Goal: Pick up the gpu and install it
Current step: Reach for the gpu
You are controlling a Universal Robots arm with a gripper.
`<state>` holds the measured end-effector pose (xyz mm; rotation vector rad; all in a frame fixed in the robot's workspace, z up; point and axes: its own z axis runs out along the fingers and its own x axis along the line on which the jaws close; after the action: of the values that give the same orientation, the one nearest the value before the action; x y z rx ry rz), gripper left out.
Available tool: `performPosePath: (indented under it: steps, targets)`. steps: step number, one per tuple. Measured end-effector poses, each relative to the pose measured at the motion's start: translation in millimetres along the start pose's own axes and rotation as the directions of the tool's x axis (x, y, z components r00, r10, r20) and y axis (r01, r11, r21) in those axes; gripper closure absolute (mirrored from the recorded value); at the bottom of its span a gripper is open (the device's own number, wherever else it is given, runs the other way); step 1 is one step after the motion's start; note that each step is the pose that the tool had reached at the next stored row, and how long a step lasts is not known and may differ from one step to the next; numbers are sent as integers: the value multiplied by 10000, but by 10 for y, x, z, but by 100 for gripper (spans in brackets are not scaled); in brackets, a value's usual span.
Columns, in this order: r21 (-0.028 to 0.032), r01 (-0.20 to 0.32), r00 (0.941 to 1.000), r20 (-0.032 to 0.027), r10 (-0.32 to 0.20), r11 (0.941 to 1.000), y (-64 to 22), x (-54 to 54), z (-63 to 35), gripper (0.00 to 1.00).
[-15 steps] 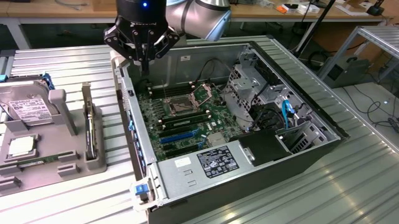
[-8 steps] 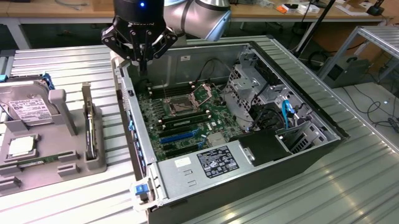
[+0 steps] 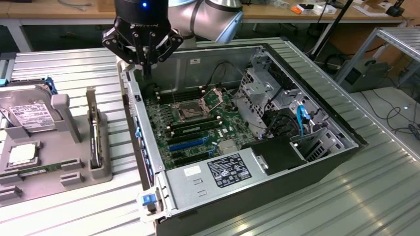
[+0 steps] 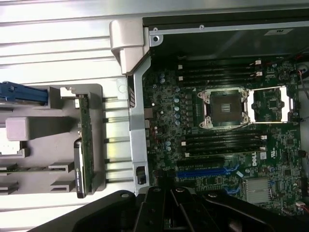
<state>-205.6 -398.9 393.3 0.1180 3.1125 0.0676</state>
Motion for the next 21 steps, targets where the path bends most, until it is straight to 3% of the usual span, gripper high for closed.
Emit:
performPosePath:
  steps: [21]
  targets:
    - [0,0,10000,0,0,10000,-16,221,-6,89]
